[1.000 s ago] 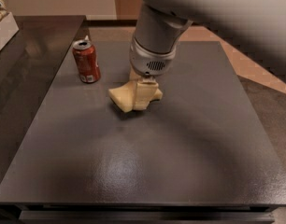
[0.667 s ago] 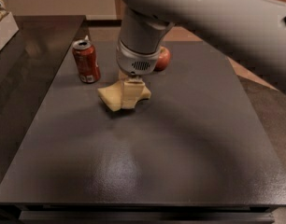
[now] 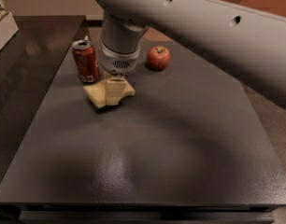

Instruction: Move sponge near coke can

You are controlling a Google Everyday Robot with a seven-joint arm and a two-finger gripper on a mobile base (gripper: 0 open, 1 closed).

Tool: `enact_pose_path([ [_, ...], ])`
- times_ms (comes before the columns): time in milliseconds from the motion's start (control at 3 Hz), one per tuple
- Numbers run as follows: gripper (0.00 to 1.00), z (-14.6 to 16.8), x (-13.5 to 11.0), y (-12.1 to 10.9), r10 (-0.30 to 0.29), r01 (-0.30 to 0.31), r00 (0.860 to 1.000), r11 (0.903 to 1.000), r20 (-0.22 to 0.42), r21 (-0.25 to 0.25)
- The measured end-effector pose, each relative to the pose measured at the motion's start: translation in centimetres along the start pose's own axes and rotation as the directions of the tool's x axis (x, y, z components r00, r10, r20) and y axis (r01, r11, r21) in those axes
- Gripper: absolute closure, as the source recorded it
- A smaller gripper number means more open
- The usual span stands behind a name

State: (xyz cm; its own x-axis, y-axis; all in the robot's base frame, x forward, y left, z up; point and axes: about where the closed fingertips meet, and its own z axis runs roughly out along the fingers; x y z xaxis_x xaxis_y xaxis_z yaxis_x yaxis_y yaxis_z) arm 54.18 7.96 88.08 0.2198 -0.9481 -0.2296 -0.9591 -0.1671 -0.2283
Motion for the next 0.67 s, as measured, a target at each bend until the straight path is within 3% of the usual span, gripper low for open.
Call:
enact_pose_path([
  [333, 0.82, 0.98, -0.38, -1.08, -0.007, 0.007, 1.0, 1.0, -0.007, 0.005],
  [667, 0.58, 1.65, -0.5, -2.04, -0.019, 0.019, 1.0, 0.9993, -0.019, 0.031],
])
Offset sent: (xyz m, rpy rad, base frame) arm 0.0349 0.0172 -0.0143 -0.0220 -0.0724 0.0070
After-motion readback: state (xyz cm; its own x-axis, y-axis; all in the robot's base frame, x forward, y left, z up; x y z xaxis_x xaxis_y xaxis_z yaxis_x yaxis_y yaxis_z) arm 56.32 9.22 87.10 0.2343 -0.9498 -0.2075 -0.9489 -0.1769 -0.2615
